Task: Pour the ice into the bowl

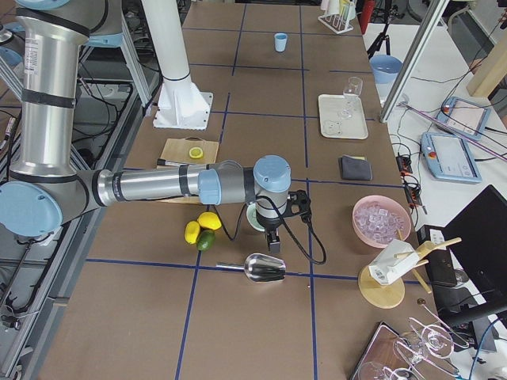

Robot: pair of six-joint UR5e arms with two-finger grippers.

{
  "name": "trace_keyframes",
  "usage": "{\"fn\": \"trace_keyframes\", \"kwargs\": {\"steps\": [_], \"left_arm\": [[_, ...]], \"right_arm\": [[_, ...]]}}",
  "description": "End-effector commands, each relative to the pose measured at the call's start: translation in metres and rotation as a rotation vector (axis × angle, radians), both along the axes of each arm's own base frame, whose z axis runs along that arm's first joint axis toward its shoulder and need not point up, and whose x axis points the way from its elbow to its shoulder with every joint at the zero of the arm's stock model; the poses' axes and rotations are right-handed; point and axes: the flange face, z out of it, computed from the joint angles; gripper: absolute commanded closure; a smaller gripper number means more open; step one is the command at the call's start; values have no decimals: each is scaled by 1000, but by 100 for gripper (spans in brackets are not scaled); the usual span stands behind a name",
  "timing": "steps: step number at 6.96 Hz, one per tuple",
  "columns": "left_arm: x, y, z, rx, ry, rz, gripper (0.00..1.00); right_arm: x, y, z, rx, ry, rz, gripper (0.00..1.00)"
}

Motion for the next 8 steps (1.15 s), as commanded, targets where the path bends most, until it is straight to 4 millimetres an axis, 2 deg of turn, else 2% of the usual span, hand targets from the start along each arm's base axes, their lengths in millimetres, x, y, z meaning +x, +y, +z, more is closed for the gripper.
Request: {"fn": "trace_keyframes", "kwargs": {"steps": [1,3,8], "left_arm": [[1,-1,23,-56,39,-3,0],[1,3,24,-88,47,-31,0],[12,2,30,-114,42,-26,0]], "right_arm": [[9,-1,4,-17,-29,26,0],[33,4,24,-63,-90,85,0],[34,7,35,-85,-93,88,0]]}}
